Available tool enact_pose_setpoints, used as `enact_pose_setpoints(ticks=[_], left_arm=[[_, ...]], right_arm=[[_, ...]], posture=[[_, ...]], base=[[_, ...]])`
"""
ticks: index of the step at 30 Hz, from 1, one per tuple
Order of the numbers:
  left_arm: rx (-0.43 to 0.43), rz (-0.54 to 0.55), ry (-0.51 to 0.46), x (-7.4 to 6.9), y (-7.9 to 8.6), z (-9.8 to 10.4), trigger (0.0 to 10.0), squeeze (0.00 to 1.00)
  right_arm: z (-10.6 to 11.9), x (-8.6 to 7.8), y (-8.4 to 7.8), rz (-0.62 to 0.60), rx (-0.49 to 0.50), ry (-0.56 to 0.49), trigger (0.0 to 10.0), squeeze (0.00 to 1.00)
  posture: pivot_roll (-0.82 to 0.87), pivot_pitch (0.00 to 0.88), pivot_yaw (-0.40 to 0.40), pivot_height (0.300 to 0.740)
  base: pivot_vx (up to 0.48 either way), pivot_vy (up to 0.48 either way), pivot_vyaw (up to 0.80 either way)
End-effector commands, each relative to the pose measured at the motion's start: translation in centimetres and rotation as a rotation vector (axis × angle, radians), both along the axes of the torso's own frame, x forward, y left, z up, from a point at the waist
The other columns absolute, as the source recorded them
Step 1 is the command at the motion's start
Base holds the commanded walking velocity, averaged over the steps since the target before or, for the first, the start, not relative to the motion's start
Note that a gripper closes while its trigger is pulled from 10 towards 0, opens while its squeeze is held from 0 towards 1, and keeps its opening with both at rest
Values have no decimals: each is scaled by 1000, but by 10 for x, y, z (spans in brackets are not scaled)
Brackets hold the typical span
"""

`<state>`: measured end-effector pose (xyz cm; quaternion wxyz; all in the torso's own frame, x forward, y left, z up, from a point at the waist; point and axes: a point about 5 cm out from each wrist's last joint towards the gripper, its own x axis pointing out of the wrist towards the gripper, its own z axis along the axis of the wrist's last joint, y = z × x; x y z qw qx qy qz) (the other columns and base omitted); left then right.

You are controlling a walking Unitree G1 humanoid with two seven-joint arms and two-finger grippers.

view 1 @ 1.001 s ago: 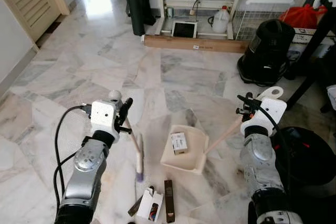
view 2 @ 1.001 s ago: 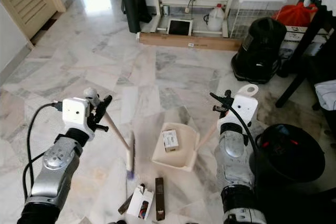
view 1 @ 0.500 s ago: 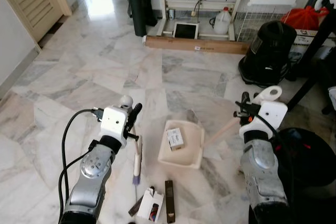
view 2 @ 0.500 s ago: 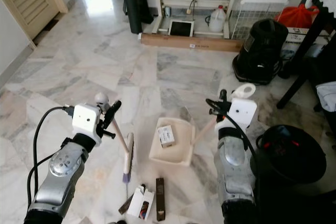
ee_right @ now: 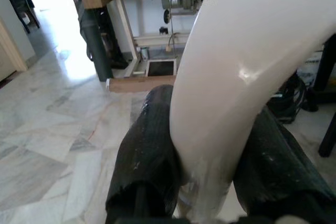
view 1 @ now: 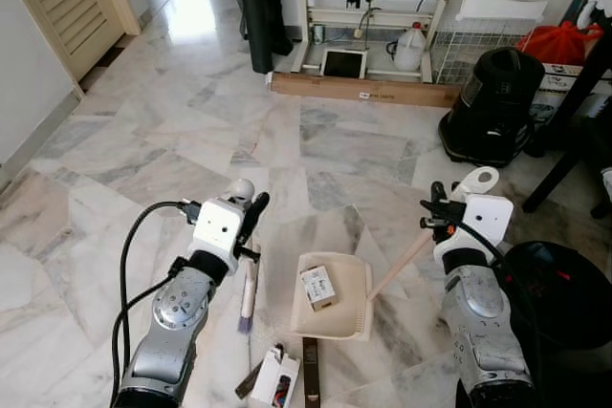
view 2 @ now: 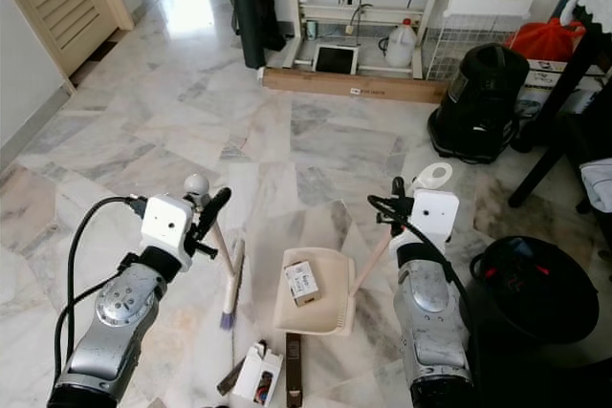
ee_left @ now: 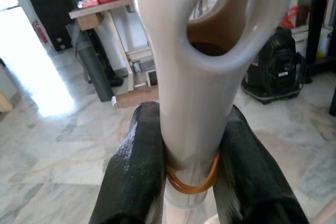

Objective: Sweep floor

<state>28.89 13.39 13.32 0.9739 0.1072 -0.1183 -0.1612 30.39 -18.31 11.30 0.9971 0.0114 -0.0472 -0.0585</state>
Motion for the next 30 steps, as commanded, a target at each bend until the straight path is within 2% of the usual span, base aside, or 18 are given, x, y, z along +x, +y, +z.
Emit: enact_pose_setpoints(ticks=[1,11,30], left_arm=[[-25,-8,-54,-3,-3,10,10000,0],[-75,14,-10,-2,-3,6,10000,0],[-85,17,-1,1,-4,8,10000,0]], right_arm=[[15,1,3,8,5,-63,10000,0],[13,2,3,-11,32,-47,10000,0],[15,6,4,-26,65,-32,10000,0]], posture=[[46,29,23,740],[49,36,22,740],[54,87,23,740]], base=[[0,0,438],[0,0,0],[0,278,0]])
